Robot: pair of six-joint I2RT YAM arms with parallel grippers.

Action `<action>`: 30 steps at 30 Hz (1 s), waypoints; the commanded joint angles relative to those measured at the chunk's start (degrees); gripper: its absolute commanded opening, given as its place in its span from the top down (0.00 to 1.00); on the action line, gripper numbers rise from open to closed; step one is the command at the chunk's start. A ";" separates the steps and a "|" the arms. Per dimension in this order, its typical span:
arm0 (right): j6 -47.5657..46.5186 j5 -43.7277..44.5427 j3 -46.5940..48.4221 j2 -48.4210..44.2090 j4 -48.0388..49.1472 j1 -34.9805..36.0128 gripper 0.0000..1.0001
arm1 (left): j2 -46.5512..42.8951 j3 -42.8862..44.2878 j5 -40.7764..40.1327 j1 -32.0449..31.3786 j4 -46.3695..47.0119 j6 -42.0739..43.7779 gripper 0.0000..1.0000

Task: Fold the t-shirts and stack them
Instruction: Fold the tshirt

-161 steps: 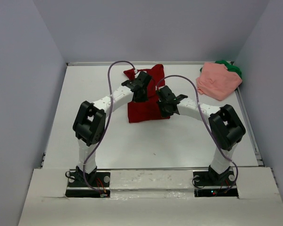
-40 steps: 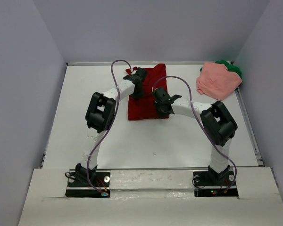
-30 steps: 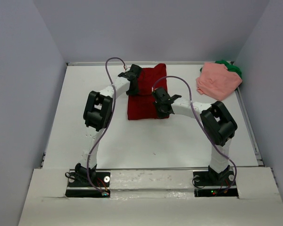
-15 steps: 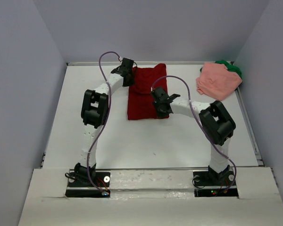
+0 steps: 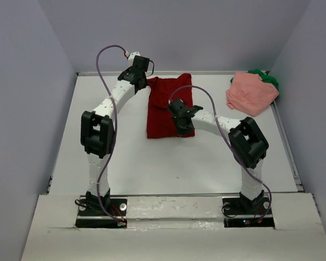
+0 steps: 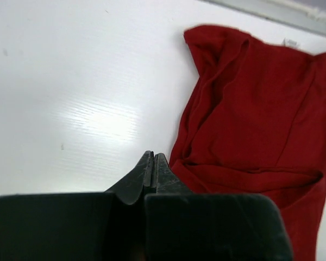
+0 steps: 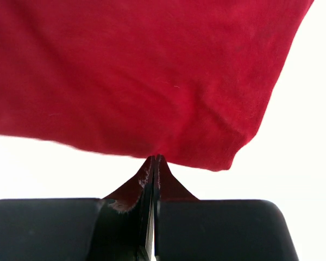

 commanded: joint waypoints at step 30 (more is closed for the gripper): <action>-9.67 -0.43 52.36 28.25 -11.33 -5.40 1.00 | -33.32 -20.57 -6.57 0.03 -2.94 -1.26 1.00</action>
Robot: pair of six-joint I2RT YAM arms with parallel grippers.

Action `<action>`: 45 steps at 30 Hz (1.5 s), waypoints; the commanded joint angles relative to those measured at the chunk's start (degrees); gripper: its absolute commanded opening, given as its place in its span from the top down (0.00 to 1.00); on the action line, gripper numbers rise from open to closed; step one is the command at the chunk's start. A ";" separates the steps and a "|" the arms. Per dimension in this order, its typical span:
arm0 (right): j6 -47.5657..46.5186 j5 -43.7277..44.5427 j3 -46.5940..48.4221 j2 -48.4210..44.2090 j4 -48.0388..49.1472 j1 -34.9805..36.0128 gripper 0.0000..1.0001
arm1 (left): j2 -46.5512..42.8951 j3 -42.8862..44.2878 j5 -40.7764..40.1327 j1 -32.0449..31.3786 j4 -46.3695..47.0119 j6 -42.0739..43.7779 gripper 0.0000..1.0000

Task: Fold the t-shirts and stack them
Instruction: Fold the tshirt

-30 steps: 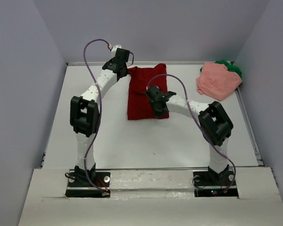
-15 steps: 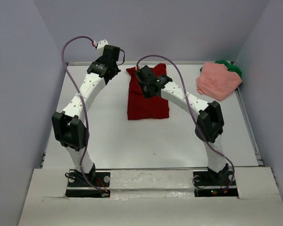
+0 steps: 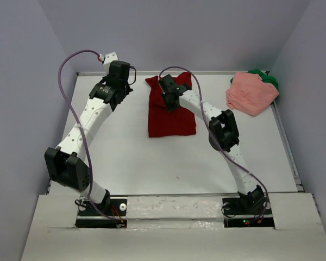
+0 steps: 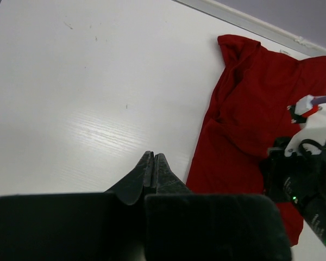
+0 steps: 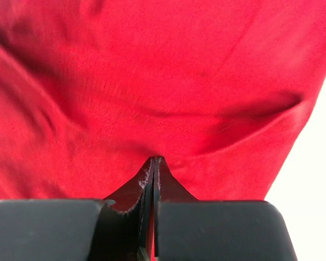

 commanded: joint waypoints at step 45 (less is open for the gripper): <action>-7.45 -8.90 7.03 -8.55 5.20 -9.64 1.00 | 0.85 -7.65 3.39 -4.82 8.69 -0.69 0.95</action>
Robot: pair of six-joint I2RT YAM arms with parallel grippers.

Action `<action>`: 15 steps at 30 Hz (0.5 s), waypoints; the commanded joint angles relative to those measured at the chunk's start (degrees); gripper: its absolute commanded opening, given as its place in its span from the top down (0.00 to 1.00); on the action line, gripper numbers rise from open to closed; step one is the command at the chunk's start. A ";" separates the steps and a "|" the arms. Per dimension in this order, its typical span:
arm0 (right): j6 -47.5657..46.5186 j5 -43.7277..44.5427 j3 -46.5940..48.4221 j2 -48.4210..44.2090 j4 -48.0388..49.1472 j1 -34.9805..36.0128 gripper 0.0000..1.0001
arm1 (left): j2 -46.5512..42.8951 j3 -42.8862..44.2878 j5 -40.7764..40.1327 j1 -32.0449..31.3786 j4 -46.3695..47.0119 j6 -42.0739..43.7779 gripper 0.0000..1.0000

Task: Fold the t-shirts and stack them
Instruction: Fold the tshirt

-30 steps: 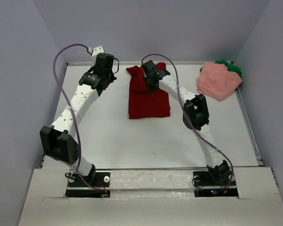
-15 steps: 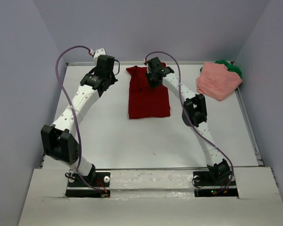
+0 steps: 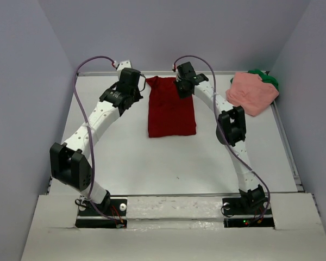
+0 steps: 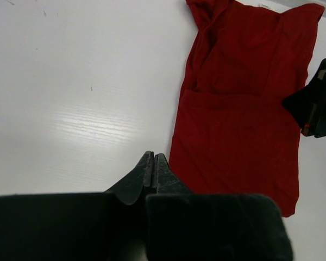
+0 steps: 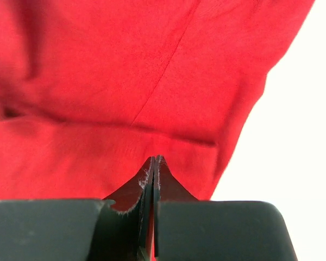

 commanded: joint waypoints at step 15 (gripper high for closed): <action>3.92 -0.16 -17.63 -13.92 5.27 0.45 1.00 | 21.15 5.95 12.52 -3.55 12.38 0.51 1.00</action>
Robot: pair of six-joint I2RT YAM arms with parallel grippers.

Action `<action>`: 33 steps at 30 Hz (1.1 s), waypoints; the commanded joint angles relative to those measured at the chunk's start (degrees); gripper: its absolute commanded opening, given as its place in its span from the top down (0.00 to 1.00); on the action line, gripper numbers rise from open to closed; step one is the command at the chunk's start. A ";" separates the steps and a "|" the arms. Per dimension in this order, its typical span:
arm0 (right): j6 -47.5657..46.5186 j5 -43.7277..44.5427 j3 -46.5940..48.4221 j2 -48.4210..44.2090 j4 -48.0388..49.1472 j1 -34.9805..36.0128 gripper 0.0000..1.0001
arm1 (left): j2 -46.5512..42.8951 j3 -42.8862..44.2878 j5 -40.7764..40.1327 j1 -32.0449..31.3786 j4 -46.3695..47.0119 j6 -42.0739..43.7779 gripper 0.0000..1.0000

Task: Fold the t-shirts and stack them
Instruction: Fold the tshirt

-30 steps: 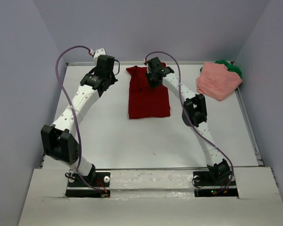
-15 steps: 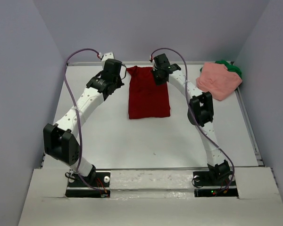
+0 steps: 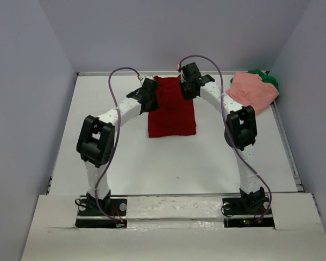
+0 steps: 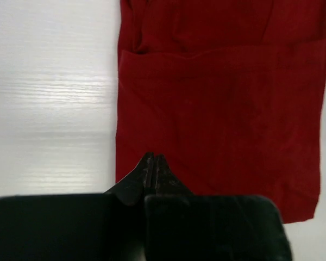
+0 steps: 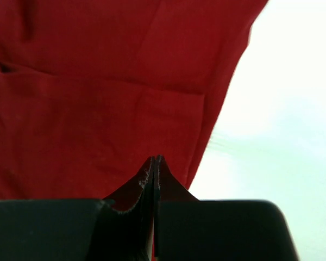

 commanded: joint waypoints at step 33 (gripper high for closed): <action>0.52 -2.57 5.00 8.02 1.91 -4.14 1.00 | 22.20 25.80 2.83 3.99 -3.13 5.85 1.00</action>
